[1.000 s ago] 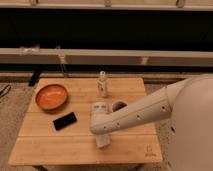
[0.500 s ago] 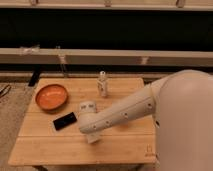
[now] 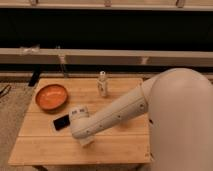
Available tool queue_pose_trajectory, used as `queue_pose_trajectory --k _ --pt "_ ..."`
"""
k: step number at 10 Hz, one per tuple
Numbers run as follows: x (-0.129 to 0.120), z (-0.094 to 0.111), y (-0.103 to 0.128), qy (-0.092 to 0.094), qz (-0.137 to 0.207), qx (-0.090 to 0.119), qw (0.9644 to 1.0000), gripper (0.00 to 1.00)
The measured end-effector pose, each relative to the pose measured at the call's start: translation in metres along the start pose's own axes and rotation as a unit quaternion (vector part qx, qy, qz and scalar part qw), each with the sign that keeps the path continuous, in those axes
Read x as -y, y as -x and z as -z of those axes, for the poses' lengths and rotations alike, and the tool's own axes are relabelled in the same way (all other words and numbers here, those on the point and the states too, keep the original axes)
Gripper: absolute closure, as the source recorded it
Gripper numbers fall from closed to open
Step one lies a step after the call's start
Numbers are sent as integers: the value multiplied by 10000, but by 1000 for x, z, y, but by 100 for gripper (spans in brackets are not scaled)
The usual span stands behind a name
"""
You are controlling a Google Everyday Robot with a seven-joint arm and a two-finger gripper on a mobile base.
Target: Wipe the white sponge on the table
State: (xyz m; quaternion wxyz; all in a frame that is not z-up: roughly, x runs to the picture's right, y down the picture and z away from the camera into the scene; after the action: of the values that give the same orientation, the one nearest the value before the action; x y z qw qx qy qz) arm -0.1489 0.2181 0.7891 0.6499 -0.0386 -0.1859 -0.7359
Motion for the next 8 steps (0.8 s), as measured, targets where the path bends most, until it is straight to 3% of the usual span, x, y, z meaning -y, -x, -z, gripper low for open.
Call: queue_pose_trajectory --k 3,5,8 --pt "7 11 21 -100 133 64 9998 100" --pt "-8 7 30 58 60 82 9999 100" --pt "-52 -5 25 438 -302 65 9986 100"
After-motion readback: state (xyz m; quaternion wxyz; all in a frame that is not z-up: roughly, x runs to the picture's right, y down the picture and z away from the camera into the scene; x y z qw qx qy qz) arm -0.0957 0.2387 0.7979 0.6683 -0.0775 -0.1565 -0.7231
